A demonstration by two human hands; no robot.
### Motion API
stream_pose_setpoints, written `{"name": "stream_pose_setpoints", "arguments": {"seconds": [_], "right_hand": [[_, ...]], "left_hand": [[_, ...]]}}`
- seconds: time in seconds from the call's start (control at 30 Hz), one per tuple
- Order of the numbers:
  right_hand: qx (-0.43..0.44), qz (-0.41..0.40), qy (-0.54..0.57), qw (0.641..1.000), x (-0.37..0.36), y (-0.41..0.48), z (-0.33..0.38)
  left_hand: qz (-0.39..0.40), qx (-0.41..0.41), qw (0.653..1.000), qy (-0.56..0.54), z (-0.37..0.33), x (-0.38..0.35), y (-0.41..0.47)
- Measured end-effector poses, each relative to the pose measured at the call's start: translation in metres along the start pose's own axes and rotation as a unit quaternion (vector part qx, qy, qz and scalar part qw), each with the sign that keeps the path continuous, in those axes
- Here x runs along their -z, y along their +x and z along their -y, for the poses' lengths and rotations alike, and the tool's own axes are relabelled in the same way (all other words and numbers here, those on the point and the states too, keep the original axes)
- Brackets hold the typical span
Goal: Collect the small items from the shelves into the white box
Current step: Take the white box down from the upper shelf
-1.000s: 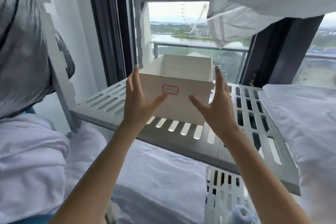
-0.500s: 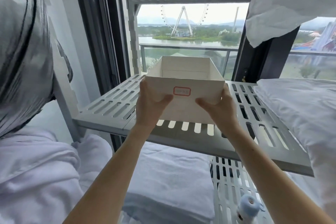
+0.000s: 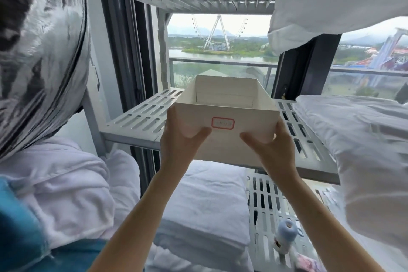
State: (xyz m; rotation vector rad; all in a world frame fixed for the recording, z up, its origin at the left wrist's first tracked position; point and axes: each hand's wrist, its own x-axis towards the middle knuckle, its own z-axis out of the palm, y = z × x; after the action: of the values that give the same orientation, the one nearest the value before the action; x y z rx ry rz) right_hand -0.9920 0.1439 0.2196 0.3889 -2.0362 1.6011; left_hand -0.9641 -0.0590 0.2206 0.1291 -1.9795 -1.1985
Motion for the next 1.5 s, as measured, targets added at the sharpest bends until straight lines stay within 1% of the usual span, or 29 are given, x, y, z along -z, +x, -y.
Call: {"name": "stream_pose_setpoints", "arguments": {"seconds": [0.23, 0.47, 0.67, 0.83, 0.9, 0.97, 1.03, 1.1, 1.23, 1.3, 1.4, 1.5], "right_hand": [[0.03, 0.008, -0.001, 1.0, 0.035, -0.047, 0.018], [0.027, 0.005, 0.005, 1.0, 0.057, -0.087, 0.034], [0.022, -0.011, -0.005, 1.0, 0.057, -0.102, 0.045], [0.016, -0.009, -0.016, 1.0, 0.052, -0.104, 0.046], [0.01, 0.001, 0.008, 1.0, 0.053, -0.108, 0.046], [-0.001, 0.018, 0.083, 0.996, 0.055, -0.11, 0.049], [-0.023, 0.02, 0.155, 0.987, 0.057, -0.105, 0.052], [-0.061, 0.029, 0.186, 0.98, 0.058, -0.097, 0.055], [-0.121, 0.062, 0.189, 0.973, 0.067, -0.082, 0.059], [-0.139, 0.086, 0.203, 0.965, 0.075, -0.081, 0.058], [-0.163, 0.101, 0.207, 0.959, 0.081, -0.083, 0.055], [-0.187, 0.108, 0.19, 0.958, 0.078, -0.085, 0.049]], "left_hand": [[-0.005, -0.009, 1.0, -0.009, -0.033, 0.025, -0.056], [0.005, -0.01, 1.0, -0.019, -0.054, 0.046, -0.097], [0.01, 0.005, 1.0, -0.028, -0.055, 0.057, -0.104], [0.03, -0.006, 0.999, -0.019, -0.044, 0.063, -0.099], [0.052, 0.004, 0.997, -0.049, -0.04, 0.068, -0.096], [0.086, 0.027, 0.989, -0.117, -0.04, 0.074, -0.091], [0.122, 0.073, 0.976, -0.165, -0.045, 0.076, -0.079], [0.157, 0.117, 0.96, -0.201, -0.05, 0.077, -0.064], [0.271, 0.166, 0.929, -0.192, -0.052, 0.096, -0.035], [0.305, 0.188, 0.919, -0.164, -0.05, 0.104, -0.024], [0.325, 0.19, 0.916, -0.136, -0.046, 0.101, -0.019], [0.32, 0.177, 0.922, -0.129, -0.038, 0.092, -0.026]]}}
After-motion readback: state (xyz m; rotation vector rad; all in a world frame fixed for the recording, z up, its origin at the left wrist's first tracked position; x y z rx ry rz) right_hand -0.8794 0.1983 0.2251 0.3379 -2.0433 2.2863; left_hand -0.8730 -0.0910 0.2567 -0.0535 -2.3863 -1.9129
